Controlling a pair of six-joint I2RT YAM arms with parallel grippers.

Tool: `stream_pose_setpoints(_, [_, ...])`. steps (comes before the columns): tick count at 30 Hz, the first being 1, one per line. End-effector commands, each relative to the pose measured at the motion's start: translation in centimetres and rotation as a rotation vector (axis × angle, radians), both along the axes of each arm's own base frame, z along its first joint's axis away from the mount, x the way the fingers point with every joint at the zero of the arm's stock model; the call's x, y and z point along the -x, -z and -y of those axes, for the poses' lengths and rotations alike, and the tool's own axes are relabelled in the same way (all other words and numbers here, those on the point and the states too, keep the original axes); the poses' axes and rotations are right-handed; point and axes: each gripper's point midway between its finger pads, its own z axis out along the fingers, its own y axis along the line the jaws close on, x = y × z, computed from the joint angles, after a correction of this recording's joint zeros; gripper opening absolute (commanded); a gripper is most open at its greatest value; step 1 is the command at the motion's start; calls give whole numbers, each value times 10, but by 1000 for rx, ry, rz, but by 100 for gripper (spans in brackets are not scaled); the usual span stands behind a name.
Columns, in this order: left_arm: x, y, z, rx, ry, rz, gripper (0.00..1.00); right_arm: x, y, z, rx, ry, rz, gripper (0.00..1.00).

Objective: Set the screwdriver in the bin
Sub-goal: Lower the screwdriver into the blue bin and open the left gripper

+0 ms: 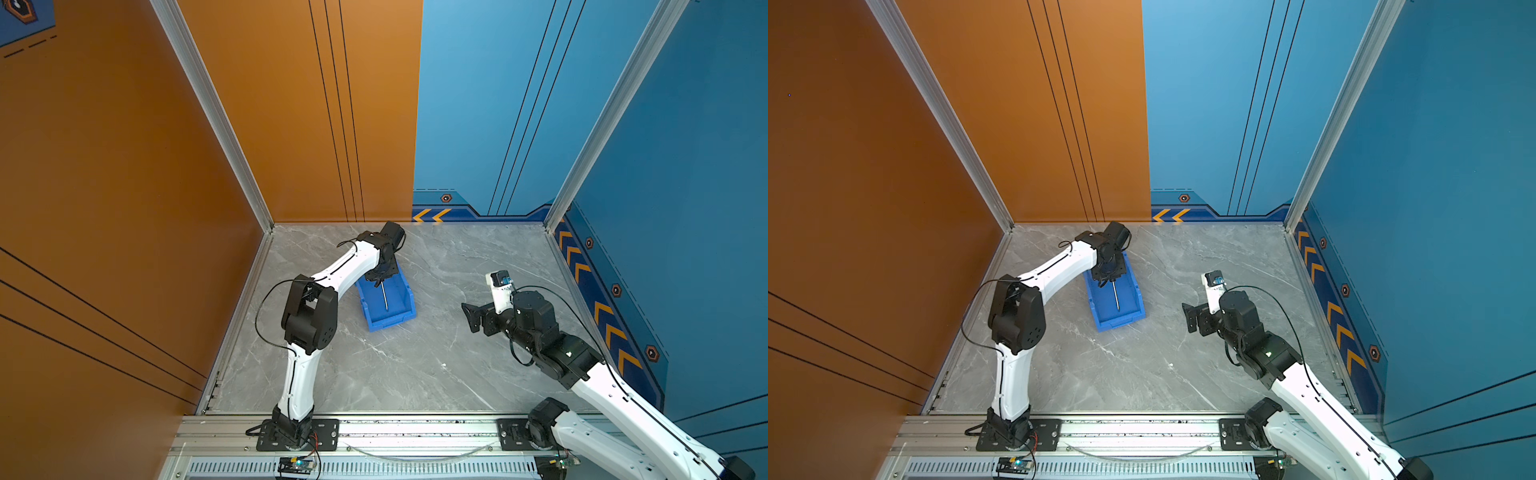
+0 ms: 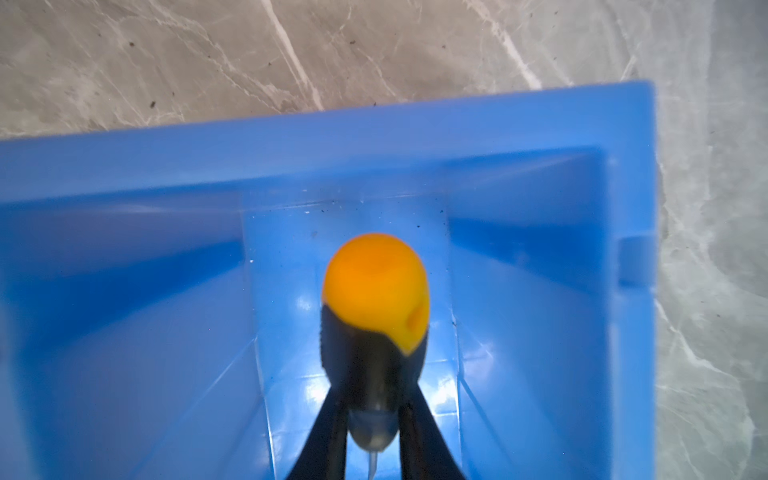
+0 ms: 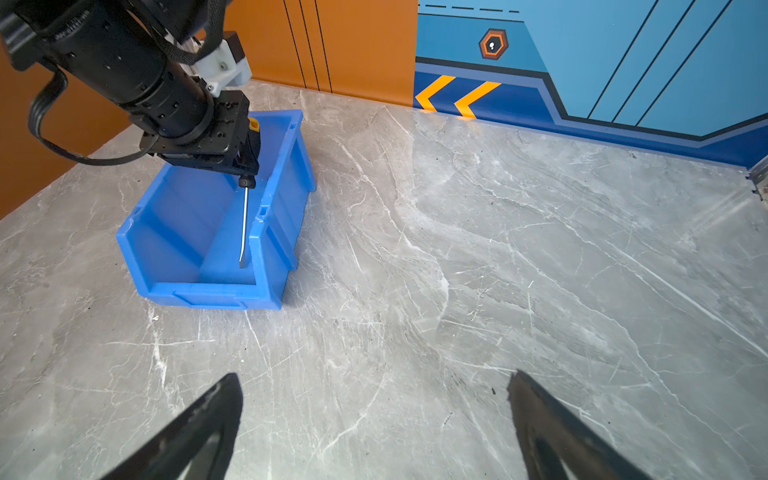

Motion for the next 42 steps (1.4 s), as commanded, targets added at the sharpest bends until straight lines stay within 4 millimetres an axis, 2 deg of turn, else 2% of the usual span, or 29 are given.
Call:
stream_pose_setpoints(1, [-1, 5, 4, 7, -18, -14, 9, -5, -18, -4, -17, -12, 45, 100])
stream_pose_setpoints(12, [0, 34, 3, -9, -30, -72, 9, -2, -23, 0, -23, -5, 62, 100])
stream_pose_setpoints(21, [-8, 44, 3, -3, -41, -84, 9, -1, -26, 5, -23, 14, 78, 100])
stream_pose_setpoints(31, [-7, 47, -1, -13, -47, -89, 14, 0, -29, 17, -15, 52, 91, 100])
stream_pose_setpoints(42, [-8, 40, -1, -18, -29, -74, 28, 0, -33, 19, -17, 58, 95, 100])
